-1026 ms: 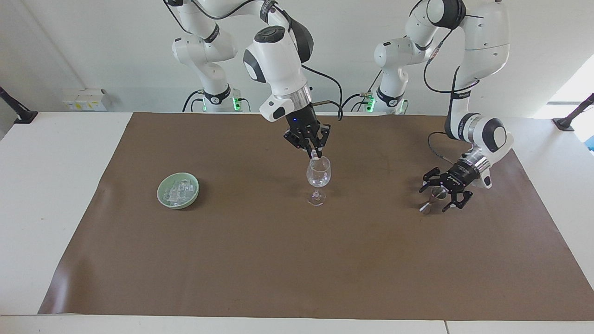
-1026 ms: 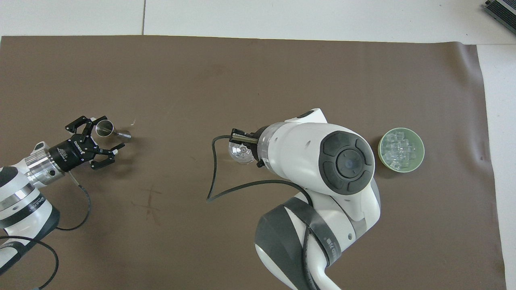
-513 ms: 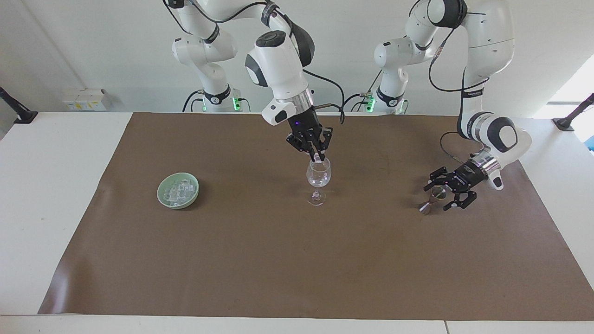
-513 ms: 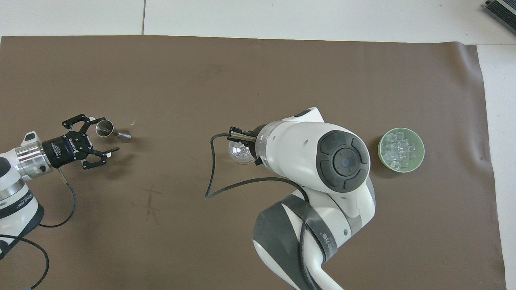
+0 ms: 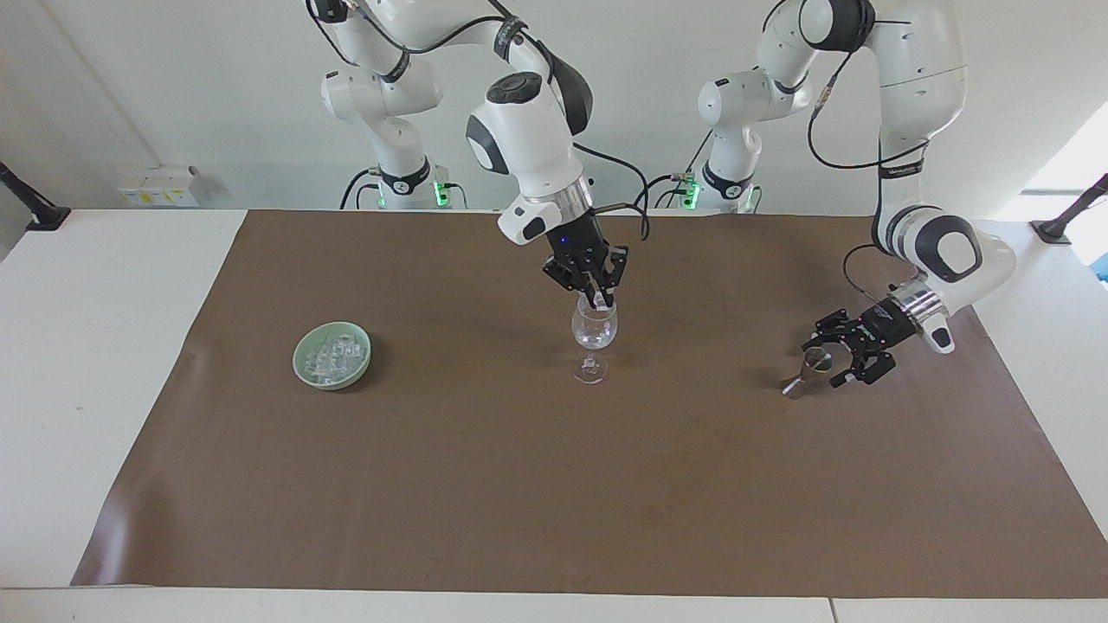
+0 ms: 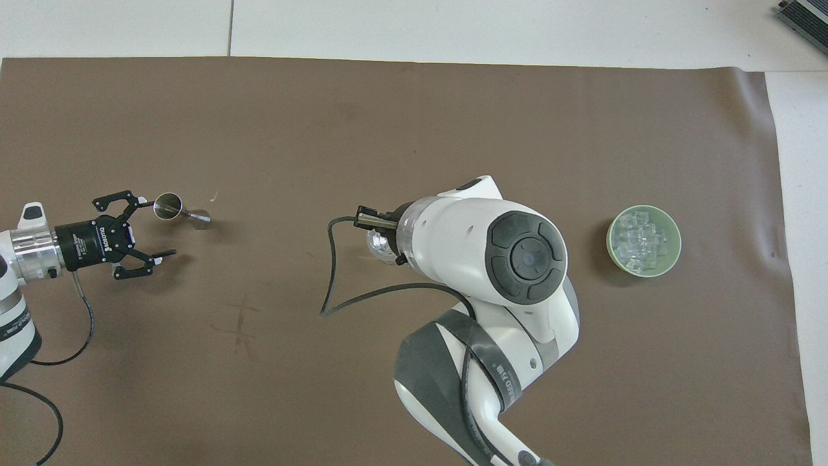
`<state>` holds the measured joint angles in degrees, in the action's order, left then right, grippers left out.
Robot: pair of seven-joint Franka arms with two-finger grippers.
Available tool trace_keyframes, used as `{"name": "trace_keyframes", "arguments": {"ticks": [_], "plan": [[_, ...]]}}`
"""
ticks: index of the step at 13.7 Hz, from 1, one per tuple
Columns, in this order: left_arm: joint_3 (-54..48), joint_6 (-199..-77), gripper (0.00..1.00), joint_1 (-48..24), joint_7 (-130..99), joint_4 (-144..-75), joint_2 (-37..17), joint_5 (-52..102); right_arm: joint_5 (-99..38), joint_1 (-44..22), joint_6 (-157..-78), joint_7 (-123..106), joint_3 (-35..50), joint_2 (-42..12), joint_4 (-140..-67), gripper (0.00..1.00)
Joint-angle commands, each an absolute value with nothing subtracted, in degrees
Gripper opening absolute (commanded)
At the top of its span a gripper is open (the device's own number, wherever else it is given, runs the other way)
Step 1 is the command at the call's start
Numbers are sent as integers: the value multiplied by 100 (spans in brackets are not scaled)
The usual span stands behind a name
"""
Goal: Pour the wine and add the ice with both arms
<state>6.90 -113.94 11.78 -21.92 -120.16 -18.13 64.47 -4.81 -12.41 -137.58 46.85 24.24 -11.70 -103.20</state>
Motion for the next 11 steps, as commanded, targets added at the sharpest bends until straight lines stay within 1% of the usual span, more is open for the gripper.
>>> {"name": "trace_keyframes", "arguments": {"ticks": [1,4,5,8,9,11], "plan": [[659,-11443,100,1248,-2092,-11734,-1854,5916,-282,-1222,-13790,4878,2435,-1213,-10230,0],[668,-11452,100,1248,-1986,-11514,-1854,5345,-272,-1230,-13781,4887,2435,-1213,-10239,0],[668,-11461,100,1248,-1960,-11444,-1846,5144,-272,-1222,-13781,4887,2435,-1213,-10239,7],[659,-11461,100,1248,-1960,-11119,-1854,4564,-281,-1230,-13790,4895,2443,-1213,-10222,39],[659,-11452,100,1248,-1951,-11057,-1854,4344,-281,-1248,-13790,4896,2443,-1213,-10213,43],[659,-11443,100,1231,-1899,-10899,-1846,4001,-281,-1257,-13781,4904,2435,-1222,-10169,47]]}}
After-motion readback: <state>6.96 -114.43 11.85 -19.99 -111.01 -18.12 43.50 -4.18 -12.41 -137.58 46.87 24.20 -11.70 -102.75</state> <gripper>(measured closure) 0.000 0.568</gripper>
